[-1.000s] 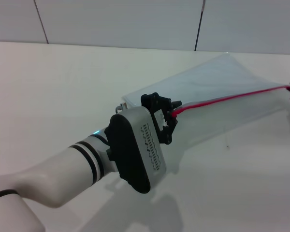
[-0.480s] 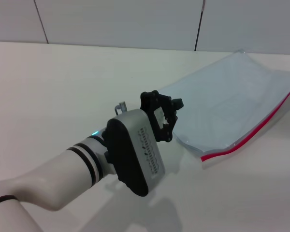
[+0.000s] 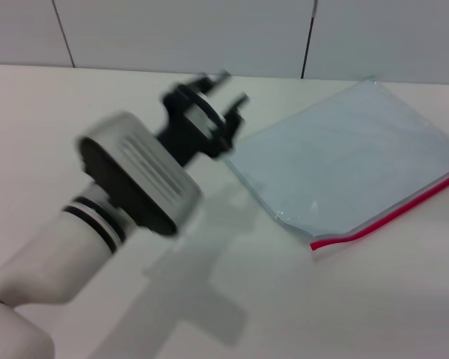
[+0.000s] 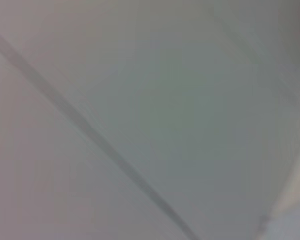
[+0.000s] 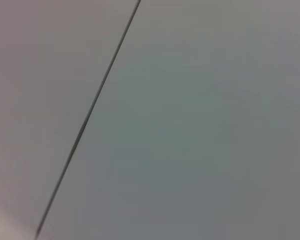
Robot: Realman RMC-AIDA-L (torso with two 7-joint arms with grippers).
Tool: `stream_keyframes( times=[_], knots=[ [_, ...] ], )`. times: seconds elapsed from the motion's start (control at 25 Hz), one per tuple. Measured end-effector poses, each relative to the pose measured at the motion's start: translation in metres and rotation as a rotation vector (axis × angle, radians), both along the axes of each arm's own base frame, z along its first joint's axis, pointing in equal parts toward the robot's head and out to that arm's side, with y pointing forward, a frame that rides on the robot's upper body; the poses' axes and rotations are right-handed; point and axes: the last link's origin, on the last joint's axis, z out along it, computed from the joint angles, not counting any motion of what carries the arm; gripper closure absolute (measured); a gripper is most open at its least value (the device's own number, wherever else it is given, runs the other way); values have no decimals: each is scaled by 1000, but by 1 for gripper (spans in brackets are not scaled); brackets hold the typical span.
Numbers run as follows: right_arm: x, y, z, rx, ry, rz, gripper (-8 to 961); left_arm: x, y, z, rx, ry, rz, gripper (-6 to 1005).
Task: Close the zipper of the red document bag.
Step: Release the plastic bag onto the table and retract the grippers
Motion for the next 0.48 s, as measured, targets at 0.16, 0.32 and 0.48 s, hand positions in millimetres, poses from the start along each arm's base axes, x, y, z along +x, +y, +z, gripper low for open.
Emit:
stream_keyframes(
  times=[0.16,0.32,0.48],
  knots=[
    [-9,-20,12,113,136,107,428,-16,15,22,99,-196,98,684],
    [-11,-35,17,203,250,139,262,-32,23,40,131,-384,135,600],
    [-9,-38,18,231,349,116,142,-54,29,60,103,-575,146,429]
  ],
)
